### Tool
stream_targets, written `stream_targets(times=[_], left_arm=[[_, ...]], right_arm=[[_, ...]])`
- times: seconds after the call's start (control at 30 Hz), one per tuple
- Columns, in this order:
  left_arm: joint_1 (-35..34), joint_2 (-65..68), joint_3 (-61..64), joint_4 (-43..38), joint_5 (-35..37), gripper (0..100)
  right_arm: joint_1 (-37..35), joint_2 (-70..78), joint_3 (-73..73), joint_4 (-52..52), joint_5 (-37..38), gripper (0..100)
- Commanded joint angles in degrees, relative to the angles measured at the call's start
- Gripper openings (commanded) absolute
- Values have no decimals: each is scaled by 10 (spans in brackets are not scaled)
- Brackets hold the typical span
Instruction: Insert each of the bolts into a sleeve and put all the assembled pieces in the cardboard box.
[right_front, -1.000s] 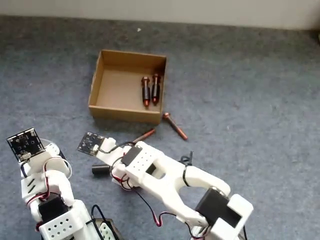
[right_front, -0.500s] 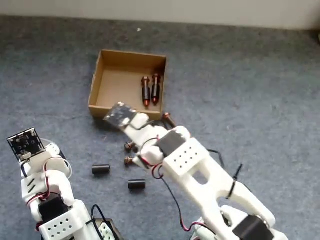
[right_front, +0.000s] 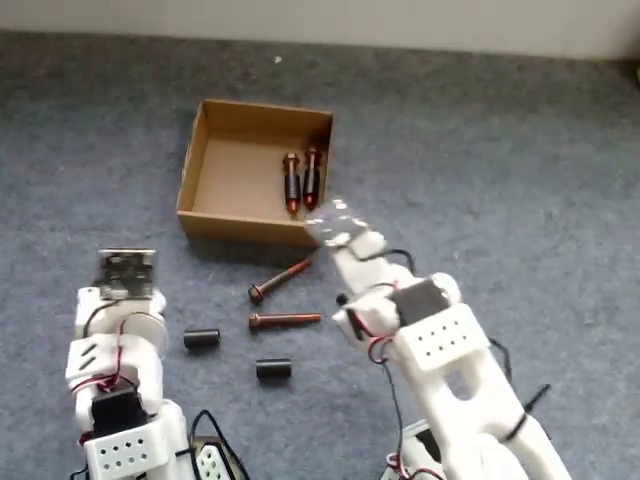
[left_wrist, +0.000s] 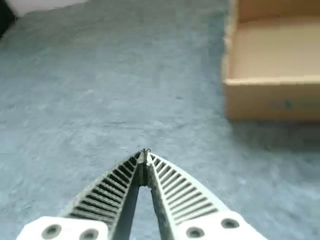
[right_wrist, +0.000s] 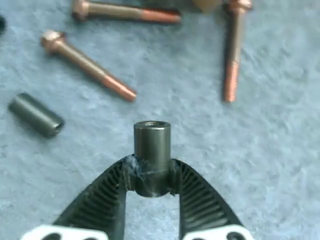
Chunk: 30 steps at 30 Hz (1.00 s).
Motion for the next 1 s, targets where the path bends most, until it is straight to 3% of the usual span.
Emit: stream_targets(times=[0.0, 0.23, 0.47, 0.77, 0.97], left_arm=[[63, -1, -90, 84, -17, 36], [177, 44, -239, 190, -18, 46], [293, 318, -373, 209, -11, 45], [397, 583, -547, 197, 127, 45], [437, 714, -668, 196, 303, 45]], right_arm=[[73, -51, 35, -50, -1, 4], [169, -66, 96, -136, -83, 4], [245, -66, 135, -214, -148, 4], [345, -67, 138, -238, -202, 4], [351, -66, 138, -238, -203, 4]])
